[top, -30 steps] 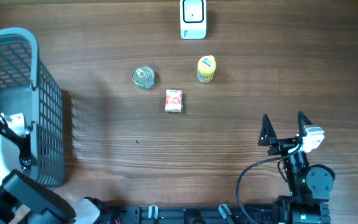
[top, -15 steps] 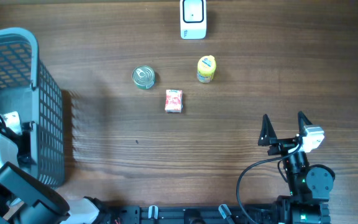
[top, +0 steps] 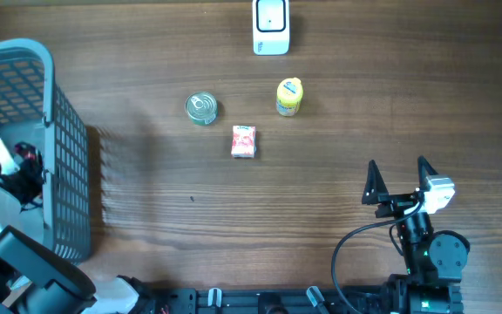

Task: Scan the item barcode
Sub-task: 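Lift the hex wrench package toward the white scanner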

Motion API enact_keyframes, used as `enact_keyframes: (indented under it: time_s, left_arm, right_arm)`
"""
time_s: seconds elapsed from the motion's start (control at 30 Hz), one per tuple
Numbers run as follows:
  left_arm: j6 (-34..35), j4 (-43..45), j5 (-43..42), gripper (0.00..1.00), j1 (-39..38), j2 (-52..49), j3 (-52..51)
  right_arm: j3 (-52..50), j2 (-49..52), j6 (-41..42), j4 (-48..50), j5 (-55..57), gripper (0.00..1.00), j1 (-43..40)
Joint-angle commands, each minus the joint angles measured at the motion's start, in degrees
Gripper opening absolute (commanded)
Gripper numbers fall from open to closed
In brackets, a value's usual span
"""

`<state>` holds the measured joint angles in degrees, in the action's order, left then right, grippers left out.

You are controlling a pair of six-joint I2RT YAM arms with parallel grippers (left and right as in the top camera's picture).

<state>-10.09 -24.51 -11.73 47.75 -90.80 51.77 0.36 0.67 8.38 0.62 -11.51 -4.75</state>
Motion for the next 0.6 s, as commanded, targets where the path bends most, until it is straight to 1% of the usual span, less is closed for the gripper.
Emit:
enact_keyframes:
  time_s: [0.0, 0.13, 0.23, 0.33, 0.4, 0.47, 0.53, 0.57]
  left_arm:
    - [14.62, 0.31, -12.15, 0.04, -0.02, 0.59, 6.27]
    - [15.50, 0.26, -12.26, 0.04, -0.02, 7.13, 9.75]
    - [17.42, -1.07, -12.76, 0.04, -0.02, 15.17, 12.57]
    - [23.04, -1.18, -13.60, 0.04, -0.02, 24.24, 14.38]
    - [27.10, -0.98, -17.07, 0.04, -0.02, 28.33, 15.28]
    - [33.51, 0.63, -23.80, 0.04, -0.02, 32.13, 15.50]
    - [34.80, 2.29, -28.85, 0.04, -0.74, 35.12, 15.50]
    - [34.75, 2.23, -28.96, 0.04, -1.81, 36.74, 15.50]
  right_arm:
    - [-0.07, -0.39, 0.74, 0.22, -0.02, 1.00, 0.09]
    - [-0.07, -0.39, 0.76, 0.22, -0.02, 1.00, 0.09]
    - [-0.07, -0.39, 0.74, 0.22, -0.02, 1.00, 0.09]
    - [-0.07, -0.39, 0.76, 0.22, -0.04, 1.00, 0.09]
    - [-0.07, -0.39, 0.74, 0.22, -0.02, 1.00, 0.09]
    - [-0.07, -0.39, 0.76, 0.22, -0.02, 1.00, 0.09]
    - [-0.07, -0.39, 0.74, 0.22, -0.04, 1.00, 0.09]
    - [-0.07, -0.39, 0.76, 0.22, -0.02, 1.00, 0.09]
